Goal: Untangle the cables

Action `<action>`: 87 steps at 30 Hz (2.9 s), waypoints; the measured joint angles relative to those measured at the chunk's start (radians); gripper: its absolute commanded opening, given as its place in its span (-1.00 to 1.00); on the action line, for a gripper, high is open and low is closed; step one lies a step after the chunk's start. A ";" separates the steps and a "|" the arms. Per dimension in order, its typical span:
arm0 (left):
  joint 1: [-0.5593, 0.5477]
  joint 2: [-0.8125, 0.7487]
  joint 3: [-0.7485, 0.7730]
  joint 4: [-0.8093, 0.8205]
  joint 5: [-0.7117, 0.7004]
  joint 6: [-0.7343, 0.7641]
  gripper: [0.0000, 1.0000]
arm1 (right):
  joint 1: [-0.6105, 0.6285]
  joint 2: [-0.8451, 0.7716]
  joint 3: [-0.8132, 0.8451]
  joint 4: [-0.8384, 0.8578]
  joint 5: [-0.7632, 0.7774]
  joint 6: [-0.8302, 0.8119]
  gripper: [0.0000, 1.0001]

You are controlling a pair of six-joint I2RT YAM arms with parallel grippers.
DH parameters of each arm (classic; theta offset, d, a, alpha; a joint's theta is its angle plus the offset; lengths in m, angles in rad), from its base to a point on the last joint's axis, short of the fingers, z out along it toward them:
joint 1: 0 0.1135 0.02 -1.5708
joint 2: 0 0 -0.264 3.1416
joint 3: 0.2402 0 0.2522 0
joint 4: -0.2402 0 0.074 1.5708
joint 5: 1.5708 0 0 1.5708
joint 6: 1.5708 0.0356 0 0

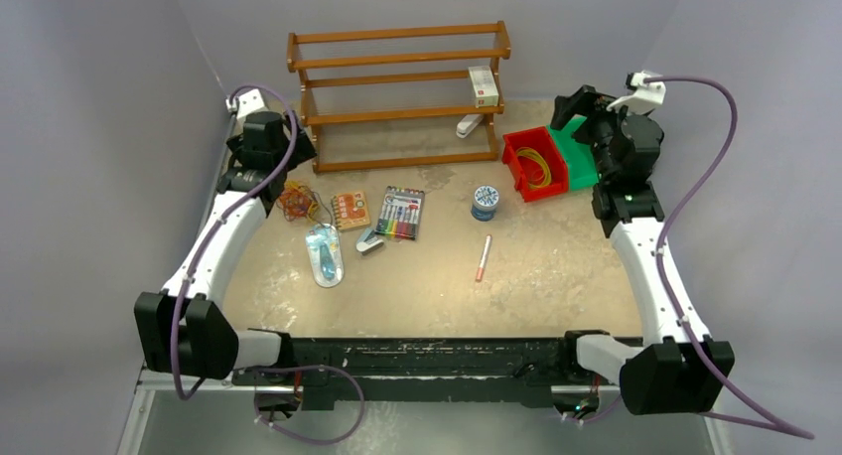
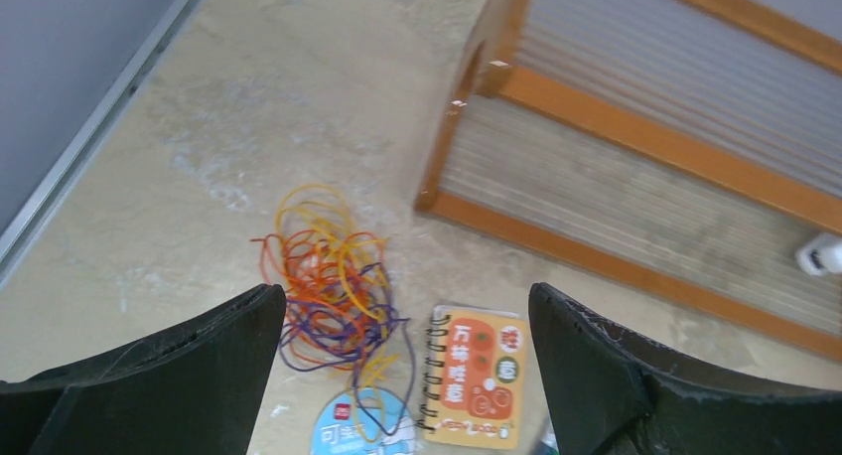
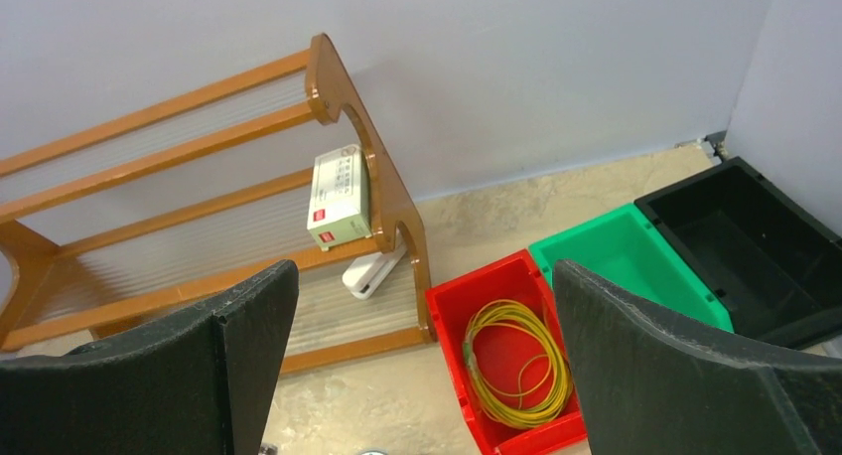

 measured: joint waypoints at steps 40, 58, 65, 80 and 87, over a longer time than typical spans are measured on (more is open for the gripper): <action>0.119 0.514 -0.025 -0.042 0.013 -0.154 -0.31 | -0.002 0.129 0.000 -0.037 -0.136 0.019 0.99; 0.108 0.209 -0.011 -0.088 -0.025 -0.069 -1.00 | -0.002 0.092 -0.003 -0.023 -0.137 0.049 0.99; -0.034 0.081 0.029 -0.148 -0.028 0.006 -1.00 | -0.002 0.068 -0.005 -0.003 -0.140 0.072 0.99; -0.442 0.032 0.201 -0.217 0.050 0.055 -1.00 | -0.002 0.037 -0.029 0.002 -0.140 0.110 0.99; -0.533 0.035 0.303 -0.231 0.091 0.089 -1.00 | -0.002 -0.004 -0.071 0.006 -0.136 0.119 0.99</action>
